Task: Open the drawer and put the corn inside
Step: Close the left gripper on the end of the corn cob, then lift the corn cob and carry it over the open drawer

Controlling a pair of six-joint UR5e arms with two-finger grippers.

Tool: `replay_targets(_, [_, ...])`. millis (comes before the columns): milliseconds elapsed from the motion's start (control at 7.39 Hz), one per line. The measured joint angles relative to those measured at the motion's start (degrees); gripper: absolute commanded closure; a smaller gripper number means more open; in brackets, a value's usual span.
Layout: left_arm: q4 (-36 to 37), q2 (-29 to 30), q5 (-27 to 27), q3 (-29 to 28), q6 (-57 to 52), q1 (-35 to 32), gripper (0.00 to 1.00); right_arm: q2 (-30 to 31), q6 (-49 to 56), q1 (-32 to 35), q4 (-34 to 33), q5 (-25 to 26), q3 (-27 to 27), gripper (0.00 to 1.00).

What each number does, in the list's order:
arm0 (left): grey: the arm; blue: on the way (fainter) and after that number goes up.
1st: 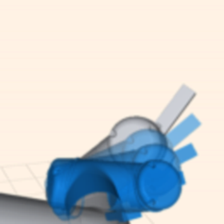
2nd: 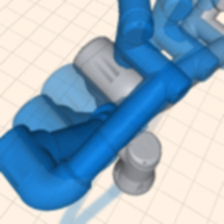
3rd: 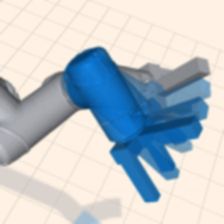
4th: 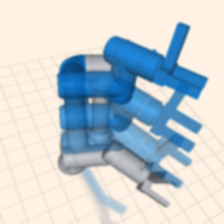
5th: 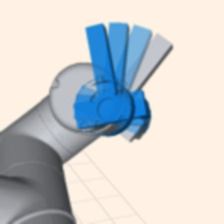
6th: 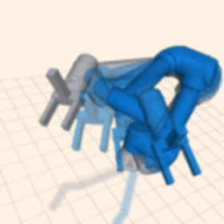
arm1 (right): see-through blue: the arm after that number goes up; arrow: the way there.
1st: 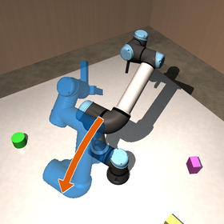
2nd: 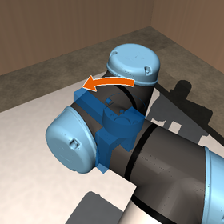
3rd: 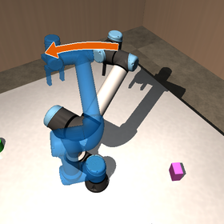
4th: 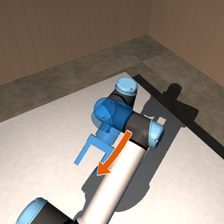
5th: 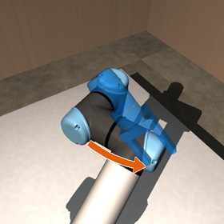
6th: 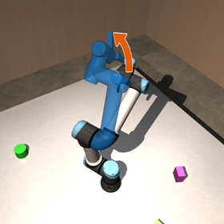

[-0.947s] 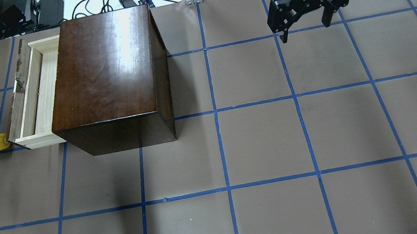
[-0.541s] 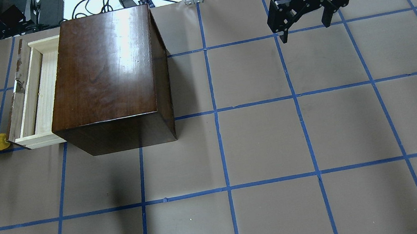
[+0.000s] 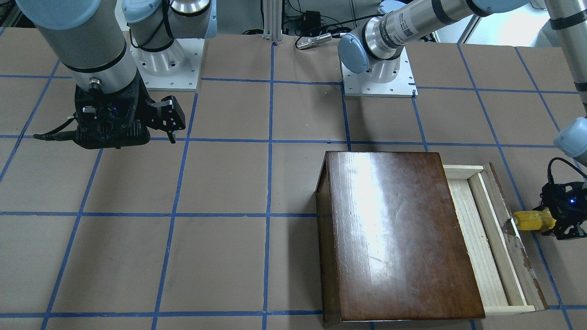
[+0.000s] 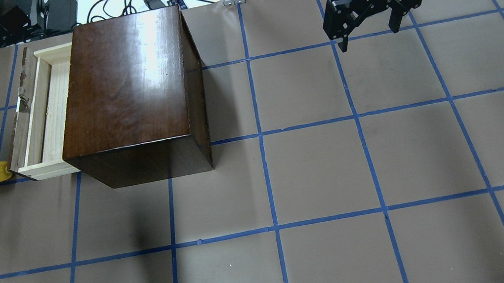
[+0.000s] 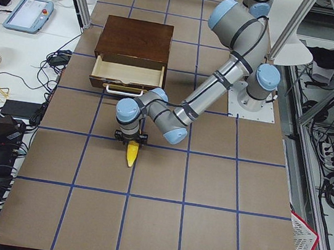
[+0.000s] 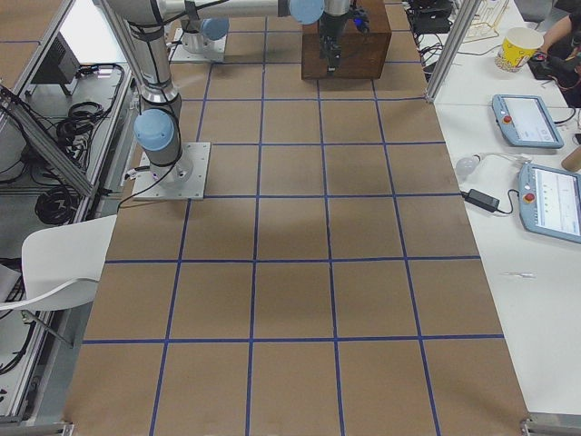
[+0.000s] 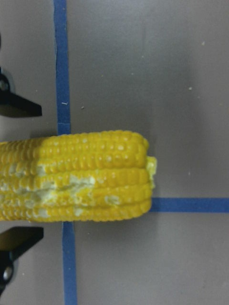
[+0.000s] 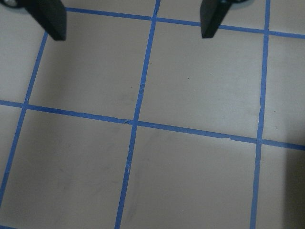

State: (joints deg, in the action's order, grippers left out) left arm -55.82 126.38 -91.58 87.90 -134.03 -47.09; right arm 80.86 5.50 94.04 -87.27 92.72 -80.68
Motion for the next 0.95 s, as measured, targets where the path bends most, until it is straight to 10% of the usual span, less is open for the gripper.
replay_targets(947, [-0.9, -2.4, 2.1, -0.6, 7.7, 0.2, 1.00, 0.0, 0.0, 0.0, 0.1, 0.0, 0.0, 0.00])
